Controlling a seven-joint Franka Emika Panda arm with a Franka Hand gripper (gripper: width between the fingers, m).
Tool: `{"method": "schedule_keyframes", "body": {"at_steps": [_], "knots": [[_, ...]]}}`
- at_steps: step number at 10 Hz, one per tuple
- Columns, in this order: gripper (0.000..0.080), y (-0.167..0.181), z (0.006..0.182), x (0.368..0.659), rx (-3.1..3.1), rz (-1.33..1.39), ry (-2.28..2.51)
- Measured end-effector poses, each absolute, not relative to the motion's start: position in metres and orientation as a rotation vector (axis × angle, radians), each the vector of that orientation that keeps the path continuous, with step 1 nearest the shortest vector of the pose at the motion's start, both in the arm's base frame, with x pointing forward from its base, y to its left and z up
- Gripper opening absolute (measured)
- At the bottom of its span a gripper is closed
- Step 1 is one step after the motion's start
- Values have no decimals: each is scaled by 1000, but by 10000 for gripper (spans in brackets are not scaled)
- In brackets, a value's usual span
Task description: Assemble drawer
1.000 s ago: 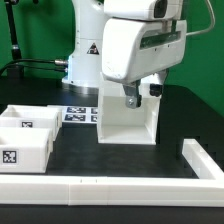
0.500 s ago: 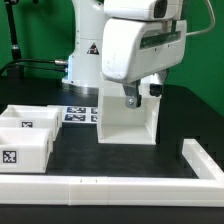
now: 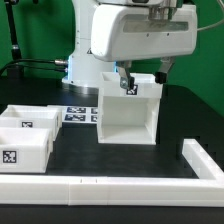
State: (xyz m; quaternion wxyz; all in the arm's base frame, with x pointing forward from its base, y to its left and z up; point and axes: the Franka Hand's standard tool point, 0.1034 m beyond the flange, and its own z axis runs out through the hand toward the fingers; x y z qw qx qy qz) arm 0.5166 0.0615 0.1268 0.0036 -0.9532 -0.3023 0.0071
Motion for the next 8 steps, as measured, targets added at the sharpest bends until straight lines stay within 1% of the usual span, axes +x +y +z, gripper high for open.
{"method": "schedule_keyframes", "body": {"at_steps": [6,7,8], "knots": [[650,61,126,516,-2989,23,-942],[650,65,128,503,-3054,-40,-744],[650,67,127,487,-3073,-30,-670]]}}
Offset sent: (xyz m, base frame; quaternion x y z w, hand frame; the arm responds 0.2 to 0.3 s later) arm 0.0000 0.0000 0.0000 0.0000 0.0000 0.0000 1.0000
